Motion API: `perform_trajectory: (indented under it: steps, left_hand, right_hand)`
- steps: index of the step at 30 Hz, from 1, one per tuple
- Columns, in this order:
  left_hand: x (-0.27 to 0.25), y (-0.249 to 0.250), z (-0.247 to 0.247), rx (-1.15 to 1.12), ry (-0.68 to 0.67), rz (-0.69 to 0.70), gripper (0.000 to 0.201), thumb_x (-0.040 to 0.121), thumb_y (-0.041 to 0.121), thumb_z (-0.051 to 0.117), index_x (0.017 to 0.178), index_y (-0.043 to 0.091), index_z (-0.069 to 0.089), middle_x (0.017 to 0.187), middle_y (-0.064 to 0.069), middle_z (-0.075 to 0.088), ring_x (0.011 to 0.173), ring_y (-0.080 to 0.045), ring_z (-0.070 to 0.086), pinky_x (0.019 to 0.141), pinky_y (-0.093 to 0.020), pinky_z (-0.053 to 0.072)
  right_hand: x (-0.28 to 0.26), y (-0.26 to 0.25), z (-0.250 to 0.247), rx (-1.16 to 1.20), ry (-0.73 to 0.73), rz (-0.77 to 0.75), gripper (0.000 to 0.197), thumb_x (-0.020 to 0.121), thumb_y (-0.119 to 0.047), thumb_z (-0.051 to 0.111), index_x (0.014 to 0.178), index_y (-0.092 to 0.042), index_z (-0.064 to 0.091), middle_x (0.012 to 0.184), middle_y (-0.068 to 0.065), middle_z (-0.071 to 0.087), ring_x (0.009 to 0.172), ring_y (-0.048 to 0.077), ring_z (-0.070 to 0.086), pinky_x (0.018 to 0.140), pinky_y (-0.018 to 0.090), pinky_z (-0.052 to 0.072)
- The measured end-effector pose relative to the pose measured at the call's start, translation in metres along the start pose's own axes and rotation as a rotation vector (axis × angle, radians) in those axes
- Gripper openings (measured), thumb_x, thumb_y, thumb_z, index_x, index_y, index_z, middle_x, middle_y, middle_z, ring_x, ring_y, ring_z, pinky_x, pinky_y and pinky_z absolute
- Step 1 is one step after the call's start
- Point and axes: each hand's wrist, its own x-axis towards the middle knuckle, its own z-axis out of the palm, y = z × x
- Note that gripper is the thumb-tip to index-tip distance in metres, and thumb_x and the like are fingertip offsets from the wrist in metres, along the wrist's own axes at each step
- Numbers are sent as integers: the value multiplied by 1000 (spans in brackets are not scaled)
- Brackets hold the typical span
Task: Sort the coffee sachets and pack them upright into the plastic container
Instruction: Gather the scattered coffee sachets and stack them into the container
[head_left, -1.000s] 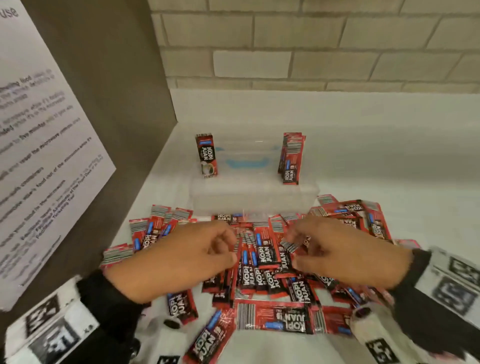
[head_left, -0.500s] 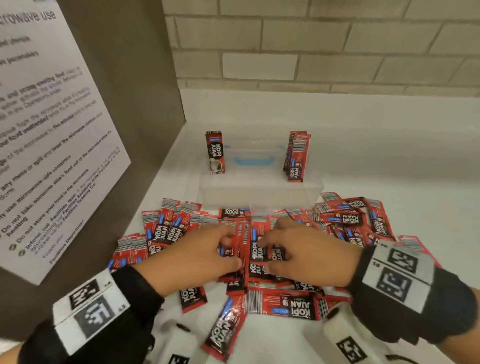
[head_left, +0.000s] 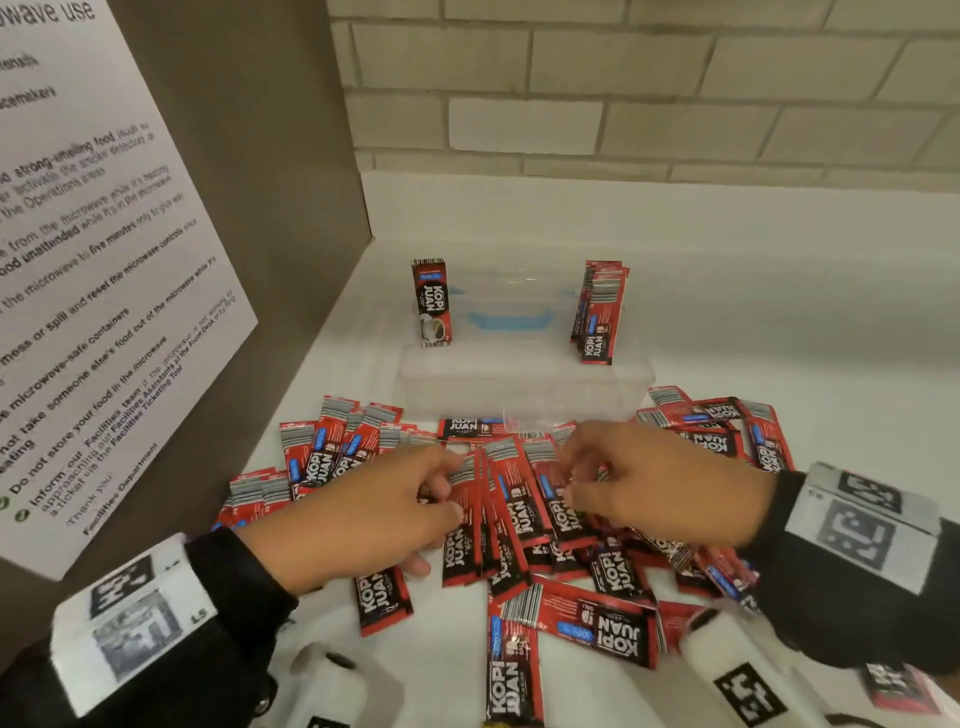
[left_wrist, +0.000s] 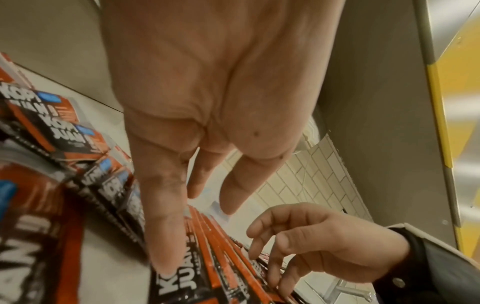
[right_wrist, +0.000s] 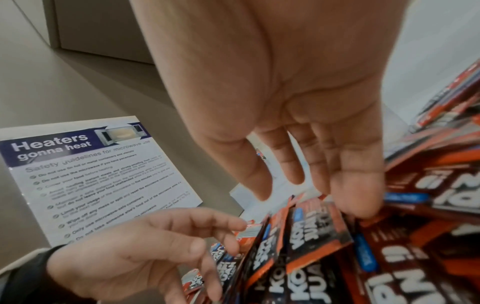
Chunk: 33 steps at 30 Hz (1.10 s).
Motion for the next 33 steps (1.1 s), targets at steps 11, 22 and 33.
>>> perform_trajectory:
  steps: [11,22,33]
  left_hand:
    - [-5,1,11,-165,-100,-50,60,91,14,60,144,29,35,141,10,35,106,-10,58,77,-30,59]
    - [-6,-2,18,-395,-78,-93,49,90,-1,57,132,22,48,116,1,57,103,-18,64,76,-32,59]
    - [-4,-1,17,-557,-51,-89,38,90,-7,52,118,17,55,112,-6,58,91,-15,65,75,-36,60]
  right_hand:
    - [8,-21,13,80,-59,17,28,89,-32,59,109,-14,64,103,4,60,74,10,57,77,31,49]
    - [23,-33,25,188,13,70,41,79,-34,70,105,-14,45,92,0,55,70,13,55,62,31,49]
    - [19,-30,30,29,18,-85,20,83,-21,65,97,-7,64,91,7,64,82,20,62,76,34,52]
